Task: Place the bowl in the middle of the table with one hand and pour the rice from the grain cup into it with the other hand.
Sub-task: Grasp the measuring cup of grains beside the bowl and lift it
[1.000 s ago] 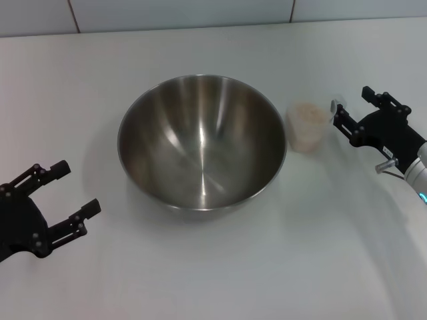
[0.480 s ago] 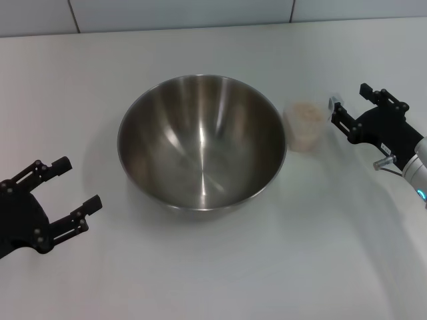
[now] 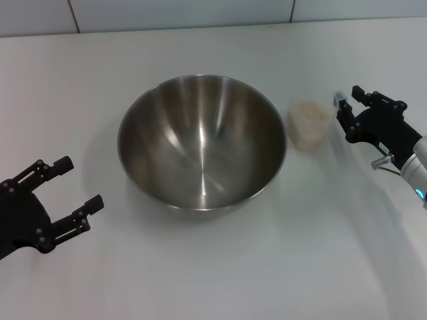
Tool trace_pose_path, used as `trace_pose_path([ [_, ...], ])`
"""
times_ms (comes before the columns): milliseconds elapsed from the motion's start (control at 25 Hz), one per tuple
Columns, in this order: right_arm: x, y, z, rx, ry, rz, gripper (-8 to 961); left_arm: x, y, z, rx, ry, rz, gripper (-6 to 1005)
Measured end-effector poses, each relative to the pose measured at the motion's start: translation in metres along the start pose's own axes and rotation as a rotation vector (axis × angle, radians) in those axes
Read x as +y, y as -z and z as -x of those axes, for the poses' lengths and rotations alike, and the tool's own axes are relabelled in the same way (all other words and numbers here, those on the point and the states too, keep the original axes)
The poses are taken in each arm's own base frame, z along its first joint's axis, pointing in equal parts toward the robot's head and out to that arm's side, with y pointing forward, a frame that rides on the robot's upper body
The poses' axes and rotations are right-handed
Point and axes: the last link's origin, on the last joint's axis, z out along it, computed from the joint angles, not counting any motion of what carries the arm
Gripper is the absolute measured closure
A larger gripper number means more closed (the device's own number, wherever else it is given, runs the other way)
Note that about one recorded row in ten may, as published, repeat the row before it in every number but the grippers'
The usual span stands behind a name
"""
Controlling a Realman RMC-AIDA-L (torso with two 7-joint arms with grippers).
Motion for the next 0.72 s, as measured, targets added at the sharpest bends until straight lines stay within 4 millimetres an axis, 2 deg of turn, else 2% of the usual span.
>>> trace_pose_path([
  [400, 0.0019, -0.0006, 0.0006, -0.004, -0.010, 0.004, 678, -0.0006, 0.0004, -0.0004, 0.004, 0.000, -0.008, 188],
  [600, 0.0020, -0.0005, 0.0007, -0.006, -0.012, 0.005, 904, -0.0004, 0.0005, -0.0008, 0.007, 0.000, -0.006, 188],
  [720, 0.0020, -0.0001, 0.0007, -0.007, -0.013, 0.004, 936, -0.0005, 0.0006, -0.0008, 0.007, 0.000, -0.007, 188],
])
